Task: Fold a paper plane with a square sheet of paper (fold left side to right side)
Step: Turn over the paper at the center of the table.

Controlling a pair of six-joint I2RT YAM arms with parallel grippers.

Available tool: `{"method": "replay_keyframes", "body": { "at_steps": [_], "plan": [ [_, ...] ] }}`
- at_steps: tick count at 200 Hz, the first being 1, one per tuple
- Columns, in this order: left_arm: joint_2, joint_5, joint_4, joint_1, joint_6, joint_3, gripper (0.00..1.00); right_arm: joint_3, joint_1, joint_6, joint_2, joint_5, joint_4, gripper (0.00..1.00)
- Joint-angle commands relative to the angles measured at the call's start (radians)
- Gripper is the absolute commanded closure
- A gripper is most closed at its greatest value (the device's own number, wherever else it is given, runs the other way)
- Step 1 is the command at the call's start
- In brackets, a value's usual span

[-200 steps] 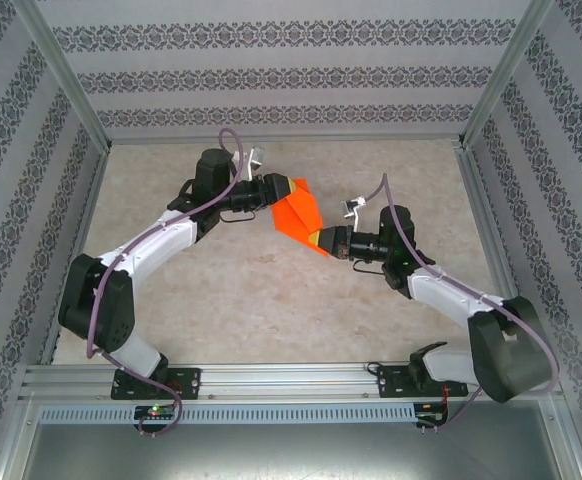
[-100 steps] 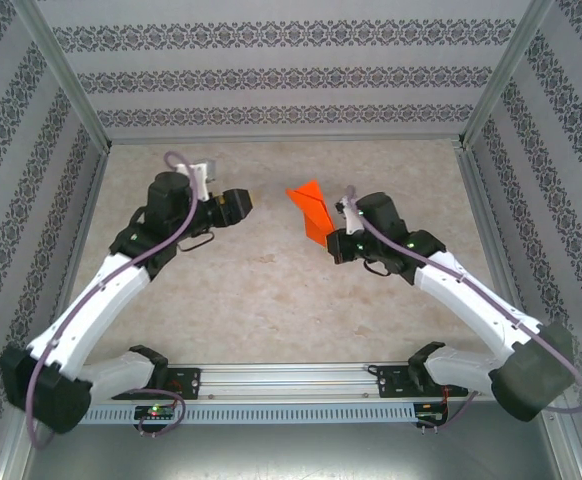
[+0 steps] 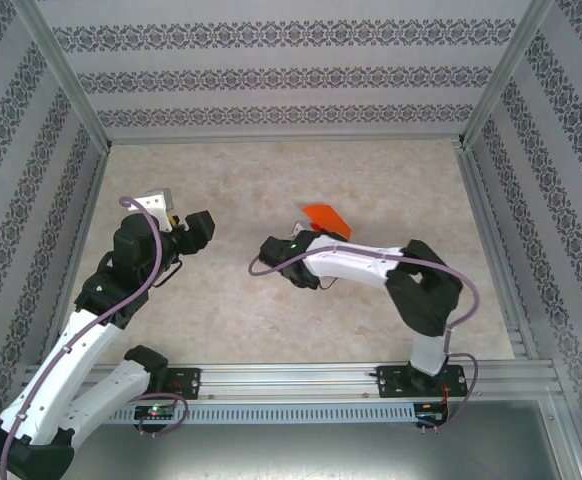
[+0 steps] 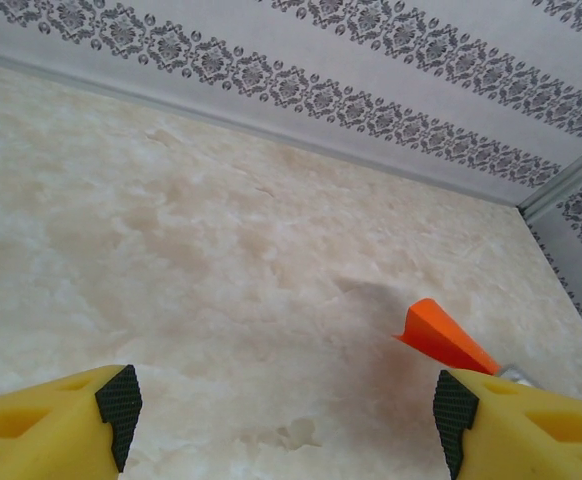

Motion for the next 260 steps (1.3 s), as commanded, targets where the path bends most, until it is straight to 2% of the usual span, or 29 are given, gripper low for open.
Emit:
{"method": "replay_keyframes", "body": {
  "at_steps": [1,12,24,41,67,71,74,96,127,152,185,208,229,260],
  "plan": [
    [-0.005,-0.025,-0.023,0.008,0.025,-0.015,0.2,0.03,0.038,-0.005,0.091,0.163,-0.081,0.93],
    [-0.003,-0.027,-0.023,0.009,0.024,-0.016,0.2,0.027,0.057,0.003,0.132,0.157,-0.09,0.92],
    [-0.003,-0.03,-0.026,0.008,0.023,-0.018,0.2,0.018,0.081,0.004,0.173,0.127,-0.098,0.85],
    [0.0,-0.023,-0.027,0.008,0.022,-0.019,0.2,-0.008,0.116,-0.037,0.177,-0.004,-0.069,0.73],
    [0.015,0.011,-0.017,0.008,0.0,-0.028,0.19,-0.071,0.182,-0.103,0.08,-0.299,0.031,0.4],
    [0.017,0.018,-0.013,0.009,-0.005,-0.031,0.19,-0.077,0.189,-0.105,0.062,-0.34,0.038,0.28],
    [0.02,0.025,-0.01,0.009,-0.01,-0.034,0.19,-0.081,0.195,-0.105,0.048,-0.369,0.044,0.22],
    [0.04,0.073,0.03,0.009,-0.06,-0.065,0.18,-0.107,0.218,-0.1,-0.055,-0.575,0.077,0.03],
    [0.099,0.155,0.106,0.01,-0.139,-0.113,0.16,-0.176,0.203,-0.071,-0.24,-0.752,0.164,0.02],
    [0.199,0.297,0.239,0.009,-0.196,-0.162,0.16,-0.255,0.108,-0.026,-0.418,-0.877,0.275,0.02],
    [0.412,0.489,0.449,-0.014,-0.271,-0.191,0.19,-0.398,-0.12,0.087,-0.665,-1.071,0.487,0.02],
    [0.579,0.555,0.56,-0.081,-0.299,-0.151,0.2,-0.534,-0.304,0.201,-0.799,-1.23,0.676,0.02],
    [0.724,0.574,0.616,-0.139,-0.32,-0.085,0.21,-0.601,-0.451,0.275,-0.84,-1.357,0.771,0.02],
    [0.913,0.607,0.702,-0.18,-0.369,0.008,0.21,-0.65,-0.618,0.334,-0.829,-1.465,0.814,0.02]
  ]
}}
